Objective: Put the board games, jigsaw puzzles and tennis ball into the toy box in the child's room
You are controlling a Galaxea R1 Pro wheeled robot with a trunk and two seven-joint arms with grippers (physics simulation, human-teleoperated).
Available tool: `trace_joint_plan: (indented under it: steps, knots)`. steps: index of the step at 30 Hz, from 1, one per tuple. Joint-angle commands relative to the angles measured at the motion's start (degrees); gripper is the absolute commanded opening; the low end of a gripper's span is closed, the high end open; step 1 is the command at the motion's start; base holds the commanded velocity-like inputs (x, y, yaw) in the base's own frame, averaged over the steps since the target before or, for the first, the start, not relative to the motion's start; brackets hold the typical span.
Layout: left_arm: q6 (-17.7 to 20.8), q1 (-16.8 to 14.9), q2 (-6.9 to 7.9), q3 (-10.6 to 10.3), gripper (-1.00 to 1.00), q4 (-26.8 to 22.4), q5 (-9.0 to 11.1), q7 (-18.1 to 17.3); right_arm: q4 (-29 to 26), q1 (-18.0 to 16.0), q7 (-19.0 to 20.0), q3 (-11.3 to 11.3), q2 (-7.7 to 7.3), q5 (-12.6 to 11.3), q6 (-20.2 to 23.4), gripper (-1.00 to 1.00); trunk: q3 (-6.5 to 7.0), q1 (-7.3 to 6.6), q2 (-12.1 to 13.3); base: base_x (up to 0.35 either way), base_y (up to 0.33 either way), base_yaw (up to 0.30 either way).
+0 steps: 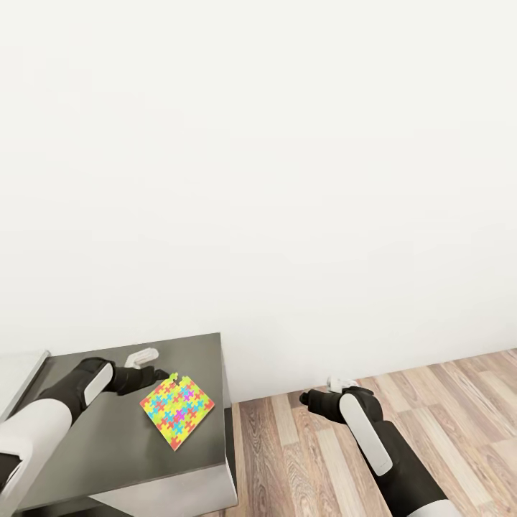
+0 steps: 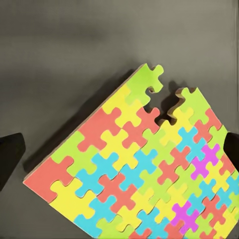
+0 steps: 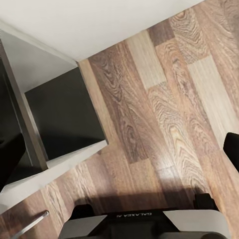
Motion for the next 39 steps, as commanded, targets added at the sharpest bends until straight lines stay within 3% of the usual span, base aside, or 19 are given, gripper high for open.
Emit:
trace_joint_plan:
  steps: [1, 9, 28, 39]
  knots:
    - [0.1, 0.0, 0.05, -0.2, 1.0, 0.0, 0.0, -0.4, -0.1, -0.1, -0.6, 0.1, -0.05, -0.6, 0.1, 1.0, -0.12, 0.04, -0.1, 0.0, 0.0, 0.0]
    - [-0.3, 0.1, 0.35, -0.3, 1.0, 0.0, -0.1, -2.7, -0.1, -0.1, -0.6, 0.2, -0.05, -0.5, 0.0, 1.0, -0.12, 0.04, -0.1, 0.0, 0.0, 0.0]
    - [-1.8, 0.1, 1.98, -0.4, 1.0, 0.0, -0.1, -2.8, -0.1, -0.1, -0.6, 0.2, 0.13, -0.4, 0.0, 1.0, -1.45, 0.04, -0.1, 0.0, 0.0, 0.0]
    - [-2.9, 0.1, 2.05, -0.4, 1.0, 0.0, -0.1, -2.9, -0.1, -0.1, -0.6, 0.2, 0.11, -0.4, 0.0, 1.0, -2.18, 0.04, -0.1, 0.0, 0.0, 0.0]
